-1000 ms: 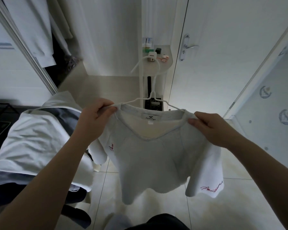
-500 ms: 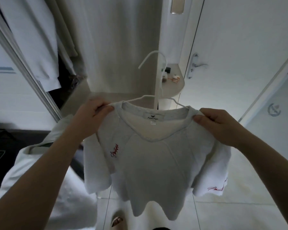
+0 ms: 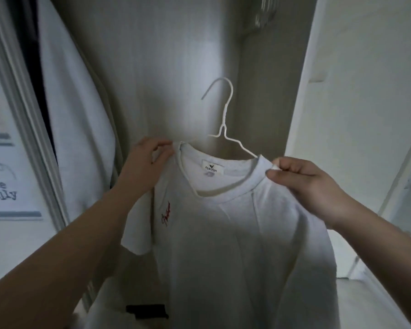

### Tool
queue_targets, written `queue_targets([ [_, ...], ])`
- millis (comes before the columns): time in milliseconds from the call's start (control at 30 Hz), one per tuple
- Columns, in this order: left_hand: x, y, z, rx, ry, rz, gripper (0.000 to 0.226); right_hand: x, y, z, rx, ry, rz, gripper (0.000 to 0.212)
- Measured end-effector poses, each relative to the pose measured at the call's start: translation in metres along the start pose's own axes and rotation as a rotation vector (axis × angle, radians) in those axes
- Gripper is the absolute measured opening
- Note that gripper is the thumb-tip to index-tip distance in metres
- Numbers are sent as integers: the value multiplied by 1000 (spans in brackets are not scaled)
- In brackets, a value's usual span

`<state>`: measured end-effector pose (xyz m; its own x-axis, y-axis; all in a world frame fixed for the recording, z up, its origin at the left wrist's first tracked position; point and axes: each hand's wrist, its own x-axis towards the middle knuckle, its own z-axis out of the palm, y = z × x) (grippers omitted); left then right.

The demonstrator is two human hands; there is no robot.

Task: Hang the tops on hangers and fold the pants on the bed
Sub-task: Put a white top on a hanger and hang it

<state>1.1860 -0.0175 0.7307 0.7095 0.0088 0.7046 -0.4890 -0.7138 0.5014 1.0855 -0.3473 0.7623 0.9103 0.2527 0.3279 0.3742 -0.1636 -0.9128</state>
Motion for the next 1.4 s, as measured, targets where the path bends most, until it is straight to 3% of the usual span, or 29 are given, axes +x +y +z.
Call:
queue_targets([
  [267,80,18,-44,-145,-9,69,20,111,-65,49,28,161,-33,35],
  [367,100,33,-60,-183,-52,109,14,159,-92,63,32,230,-59,18],
  [433,110,43,-68,-202,-60,155,14,193,-111,70,11,272,-79,21],
  [567,131,58,-80,-189,-110,215,26,254,-149,83,-37,334,-140,8],
  [800,186,70,-80,123,-108,110,57,354,-199,96,-13,365,-239,37],
  [867,206,70,-75,240,-105,98,54,384,-210,99,-7,371,-274,30],
  [967,239,63,-67,386,2,87,29,426,-227,98,14,367,-304,12],
  [1133,280,39,-72,469,98,72,39,489,-239,92,52,358,-318,20],
  [1267,307,22,-86,531,142,86,22,530,-243,92,48,347,-344,22],
  [1400,330,10,-94,576,153,73,23,554,-250,96,24,359,-326,4],
])
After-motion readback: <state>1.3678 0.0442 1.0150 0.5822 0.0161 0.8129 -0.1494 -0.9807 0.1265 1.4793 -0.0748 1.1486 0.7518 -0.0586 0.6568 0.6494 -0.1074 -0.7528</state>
